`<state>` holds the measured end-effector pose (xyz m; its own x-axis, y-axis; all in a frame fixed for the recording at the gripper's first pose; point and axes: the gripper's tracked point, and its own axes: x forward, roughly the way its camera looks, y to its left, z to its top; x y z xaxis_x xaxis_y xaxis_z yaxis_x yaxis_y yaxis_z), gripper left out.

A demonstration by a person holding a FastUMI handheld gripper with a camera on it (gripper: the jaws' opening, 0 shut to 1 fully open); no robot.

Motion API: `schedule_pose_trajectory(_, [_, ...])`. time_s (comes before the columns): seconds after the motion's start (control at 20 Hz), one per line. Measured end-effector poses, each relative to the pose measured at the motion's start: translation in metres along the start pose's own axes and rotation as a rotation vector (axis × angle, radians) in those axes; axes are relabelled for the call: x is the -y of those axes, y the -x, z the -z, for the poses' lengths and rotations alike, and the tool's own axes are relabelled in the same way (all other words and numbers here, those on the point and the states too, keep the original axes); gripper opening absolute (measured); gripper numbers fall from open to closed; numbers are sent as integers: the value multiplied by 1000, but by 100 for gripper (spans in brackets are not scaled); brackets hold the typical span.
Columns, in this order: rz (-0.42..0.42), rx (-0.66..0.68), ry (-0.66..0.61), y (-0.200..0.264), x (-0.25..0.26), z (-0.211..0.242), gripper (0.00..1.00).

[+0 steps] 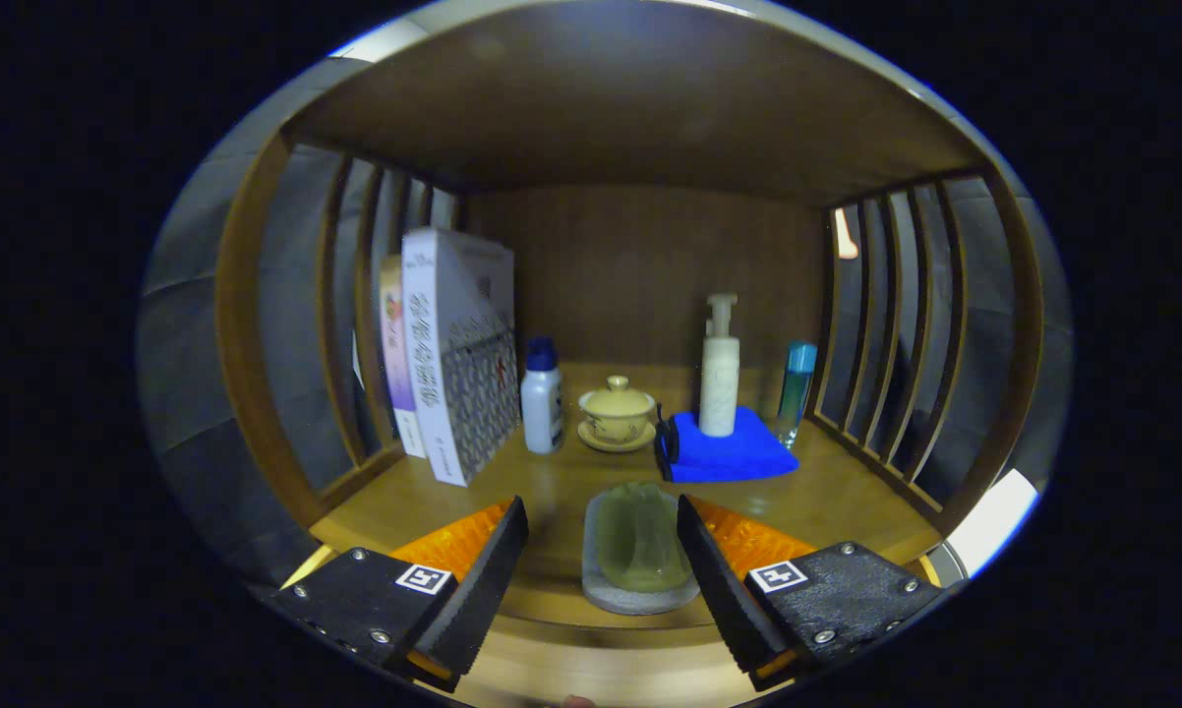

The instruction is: Pull open the drawer, take out the items inside it, and place them on the countertop above the cabinet.

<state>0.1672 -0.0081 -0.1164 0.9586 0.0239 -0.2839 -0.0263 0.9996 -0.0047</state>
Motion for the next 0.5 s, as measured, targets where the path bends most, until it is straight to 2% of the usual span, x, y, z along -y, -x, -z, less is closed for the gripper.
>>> schedule_pose_trajectory(0.25, [49, 70, -19, 71, 0, -13, 94])
schedule_pose_trajectory(0.5, [99, 154, 34, 149, -6, 5, 94])
